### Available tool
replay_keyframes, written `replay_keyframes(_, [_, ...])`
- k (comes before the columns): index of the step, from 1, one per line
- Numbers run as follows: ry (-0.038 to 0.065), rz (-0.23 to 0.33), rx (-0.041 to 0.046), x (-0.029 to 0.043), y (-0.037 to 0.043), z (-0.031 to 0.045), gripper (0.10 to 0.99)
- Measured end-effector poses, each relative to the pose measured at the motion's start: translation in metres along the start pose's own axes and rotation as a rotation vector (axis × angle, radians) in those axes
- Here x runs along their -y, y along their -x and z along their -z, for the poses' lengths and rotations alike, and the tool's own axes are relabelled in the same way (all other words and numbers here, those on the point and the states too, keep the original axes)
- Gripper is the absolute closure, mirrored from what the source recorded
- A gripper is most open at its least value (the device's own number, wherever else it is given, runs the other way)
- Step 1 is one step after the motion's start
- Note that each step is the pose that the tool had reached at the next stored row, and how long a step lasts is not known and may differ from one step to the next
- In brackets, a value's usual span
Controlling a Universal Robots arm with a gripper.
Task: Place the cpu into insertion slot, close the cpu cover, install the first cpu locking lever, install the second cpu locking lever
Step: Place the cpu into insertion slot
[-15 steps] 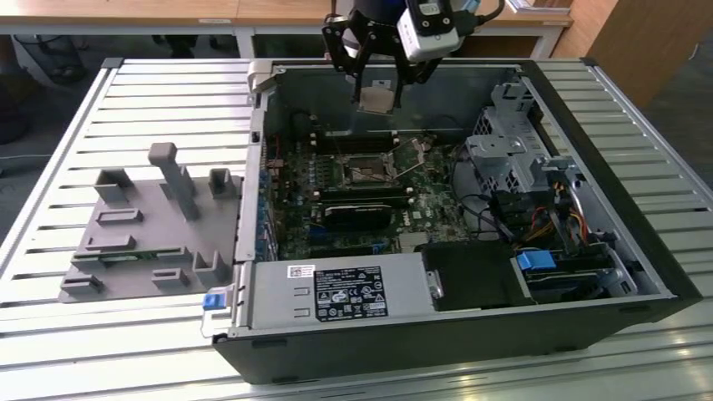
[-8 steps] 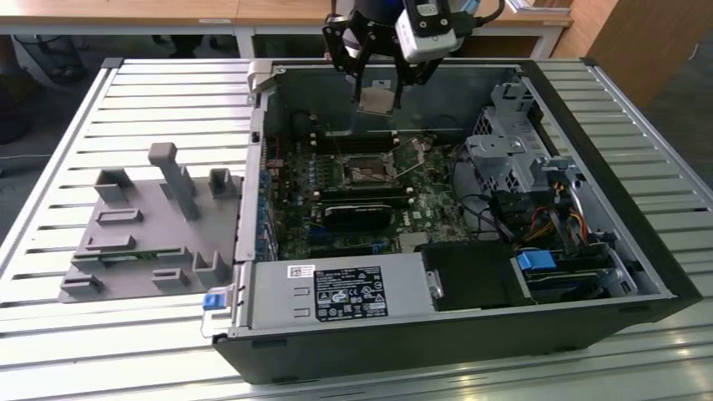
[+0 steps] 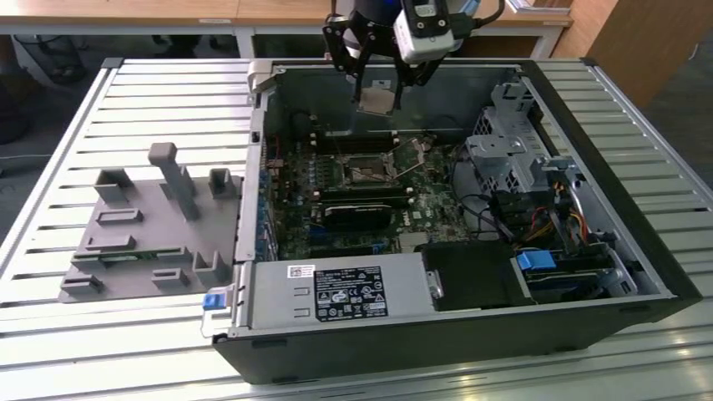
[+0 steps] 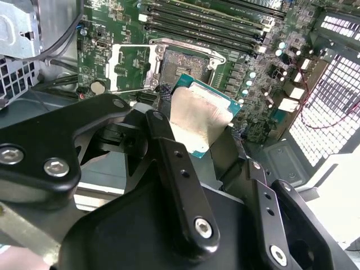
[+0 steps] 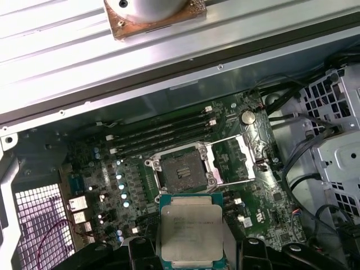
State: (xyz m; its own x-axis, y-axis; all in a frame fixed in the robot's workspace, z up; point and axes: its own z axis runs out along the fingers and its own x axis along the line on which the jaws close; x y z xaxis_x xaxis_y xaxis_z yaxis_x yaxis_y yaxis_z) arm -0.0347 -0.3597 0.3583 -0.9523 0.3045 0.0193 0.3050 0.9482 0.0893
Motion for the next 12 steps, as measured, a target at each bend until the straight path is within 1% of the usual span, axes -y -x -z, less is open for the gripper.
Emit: replay_keyframes(12, [0.001, -0.043, 0.0039, 0.0001, 0.0000, -0.0007, 0.557])
